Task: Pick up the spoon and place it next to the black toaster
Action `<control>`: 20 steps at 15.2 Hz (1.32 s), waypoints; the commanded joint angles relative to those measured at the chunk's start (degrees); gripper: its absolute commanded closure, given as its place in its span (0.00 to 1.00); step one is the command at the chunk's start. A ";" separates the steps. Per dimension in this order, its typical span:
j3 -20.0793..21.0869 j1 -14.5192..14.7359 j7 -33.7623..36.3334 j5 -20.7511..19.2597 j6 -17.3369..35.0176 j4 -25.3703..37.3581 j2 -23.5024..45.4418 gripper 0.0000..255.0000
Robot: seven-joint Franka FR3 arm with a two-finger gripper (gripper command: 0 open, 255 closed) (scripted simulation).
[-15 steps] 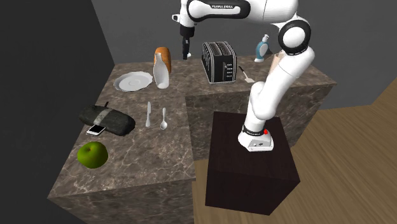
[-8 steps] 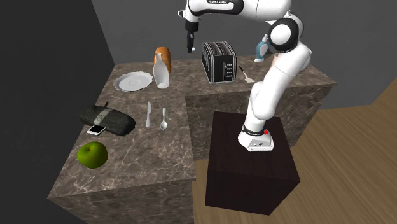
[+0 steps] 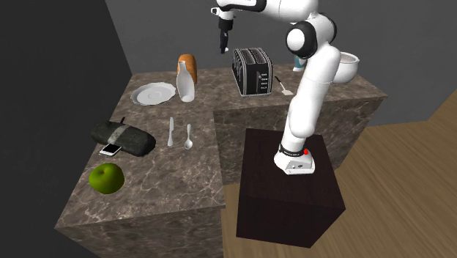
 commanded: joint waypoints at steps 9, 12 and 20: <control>-0.85 -0.62 -2.19 0.59 6.89 -6.46 0.65 1.00; -0.82 -0.62 -2.33 0.53 9.22 -8.93 0.47 1.00; -0.92 -0.67 -3.06 0.88 15.30 -14.85 0.72 1.00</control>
